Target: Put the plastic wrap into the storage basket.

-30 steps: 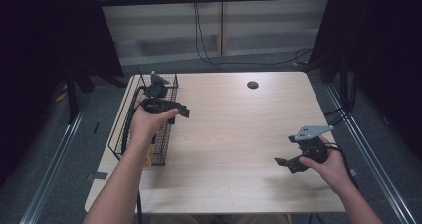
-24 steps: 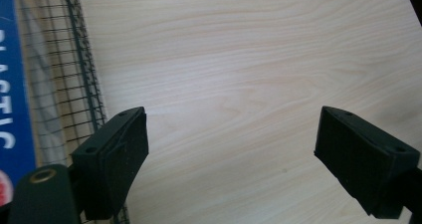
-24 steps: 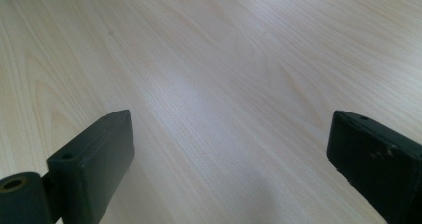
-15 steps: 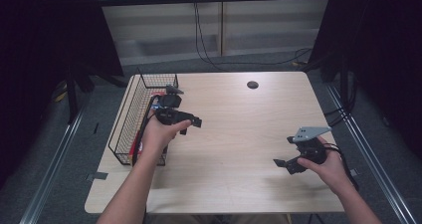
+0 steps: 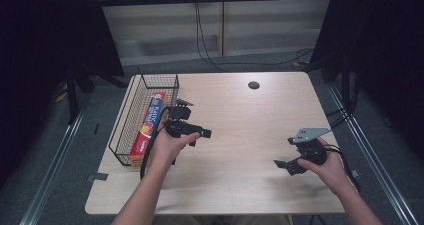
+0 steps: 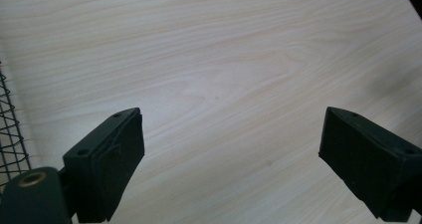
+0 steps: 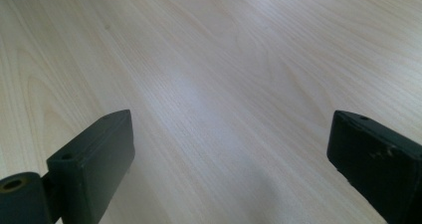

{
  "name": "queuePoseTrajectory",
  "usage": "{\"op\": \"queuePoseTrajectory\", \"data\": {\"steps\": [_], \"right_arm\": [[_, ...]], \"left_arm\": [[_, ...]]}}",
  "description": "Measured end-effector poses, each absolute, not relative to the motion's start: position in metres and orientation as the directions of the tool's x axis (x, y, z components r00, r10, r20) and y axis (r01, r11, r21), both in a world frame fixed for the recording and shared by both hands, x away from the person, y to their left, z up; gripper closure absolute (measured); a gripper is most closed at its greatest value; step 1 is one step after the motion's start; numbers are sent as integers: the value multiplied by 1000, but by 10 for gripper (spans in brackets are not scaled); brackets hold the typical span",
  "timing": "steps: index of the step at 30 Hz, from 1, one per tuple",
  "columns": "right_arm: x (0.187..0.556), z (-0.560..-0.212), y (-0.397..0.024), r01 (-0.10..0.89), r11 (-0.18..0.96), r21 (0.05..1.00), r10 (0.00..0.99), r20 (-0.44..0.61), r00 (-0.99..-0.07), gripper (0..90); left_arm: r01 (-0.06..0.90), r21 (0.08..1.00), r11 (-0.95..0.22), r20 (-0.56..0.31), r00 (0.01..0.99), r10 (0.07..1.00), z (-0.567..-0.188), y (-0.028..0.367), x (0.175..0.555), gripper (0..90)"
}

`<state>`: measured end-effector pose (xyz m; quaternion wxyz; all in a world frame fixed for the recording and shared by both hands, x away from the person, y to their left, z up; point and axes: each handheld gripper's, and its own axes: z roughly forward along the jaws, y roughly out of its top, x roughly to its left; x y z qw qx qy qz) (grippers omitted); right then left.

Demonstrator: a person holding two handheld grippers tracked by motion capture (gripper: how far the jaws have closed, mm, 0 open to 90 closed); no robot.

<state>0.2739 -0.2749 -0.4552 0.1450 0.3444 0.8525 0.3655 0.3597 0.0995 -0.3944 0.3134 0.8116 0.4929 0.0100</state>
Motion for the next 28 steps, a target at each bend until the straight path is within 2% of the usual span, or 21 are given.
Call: {"op": "queuePoseTrajectory", "data": {"steps": [21, 28], "right_arm": [[275, -460, -274, 477, 506, 719, 684, 2, -729, 45], [276, -469, -272, 482, 514, 709, 688, -6, -726, 38]], "left_arm": [[756, 558, -343, -312, 574, 757, -432, 85, 338, 93], [739, 530, -416, -290, 619, 730, -437, 77, 334, 69]]}}
